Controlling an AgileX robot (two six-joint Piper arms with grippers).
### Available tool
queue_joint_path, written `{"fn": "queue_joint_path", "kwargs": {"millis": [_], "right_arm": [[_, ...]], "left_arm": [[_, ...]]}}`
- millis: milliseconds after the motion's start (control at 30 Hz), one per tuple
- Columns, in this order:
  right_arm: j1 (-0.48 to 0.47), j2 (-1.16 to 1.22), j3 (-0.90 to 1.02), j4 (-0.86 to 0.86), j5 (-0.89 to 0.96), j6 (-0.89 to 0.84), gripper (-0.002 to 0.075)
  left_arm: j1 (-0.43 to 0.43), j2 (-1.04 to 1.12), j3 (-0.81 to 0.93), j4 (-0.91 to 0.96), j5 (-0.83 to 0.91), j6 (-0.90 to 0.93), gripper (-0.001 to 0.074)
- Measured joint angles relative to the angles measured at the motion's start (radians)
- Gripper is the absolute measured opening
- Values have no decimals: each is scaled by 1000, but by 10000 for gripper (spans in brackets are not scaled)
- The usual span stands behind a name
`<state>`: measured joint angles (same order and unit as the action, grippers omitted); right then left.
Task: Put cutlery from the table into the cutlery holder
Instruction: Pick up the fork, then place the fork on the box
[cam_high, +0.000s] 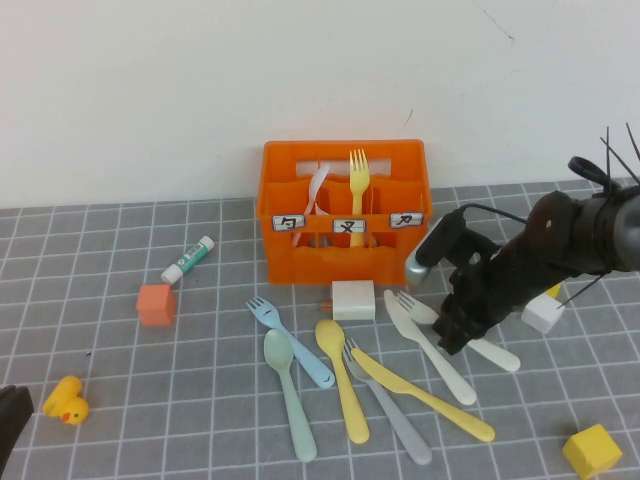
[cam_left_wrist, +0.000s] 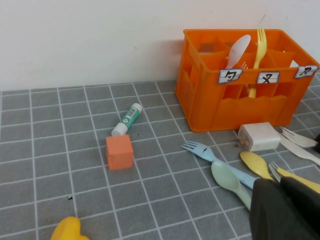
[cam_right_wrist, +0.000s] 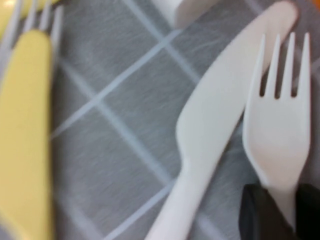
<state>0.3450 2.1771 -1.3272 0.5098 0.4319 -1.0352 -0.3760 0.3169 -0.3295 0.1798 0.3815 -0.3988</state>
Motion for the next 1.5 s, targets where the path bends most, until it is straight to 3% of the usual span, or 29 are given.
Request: {"fn": "queue_joint_path", "kwargs": {"millis": [333, 500, 667, 833, 933, 1267, 1500], "right_arm": [[0, -189, 0, 9, 217, 0, 118], [0, -303, 0, 103, 231, -51, 118], [0, -393, 0, 419, 82, -281, 118], [0, -412, 0, 996, -59, -740, 118], [2, -401, -8, 1141, -89, -890, 118], [11, -291, -74, 1190, 136, -1079, 118], [11, -210, -197, 1190, 185, -1122, 118]], "left_arm": [[0, -2, 0, 0, -24, 0, 0], [0, -2, 0, 0, -30, 0, 0], [0, -2, 0, 0, -33, 0, 0], [0, -2, 0, 0, -35, 0, 0], [0, -2, 0, 0, -37, 0, 0], [0, -2, 0, 2, -43, 0, 0], [0, -2, 0, 2, -45, 0, 0]]}}
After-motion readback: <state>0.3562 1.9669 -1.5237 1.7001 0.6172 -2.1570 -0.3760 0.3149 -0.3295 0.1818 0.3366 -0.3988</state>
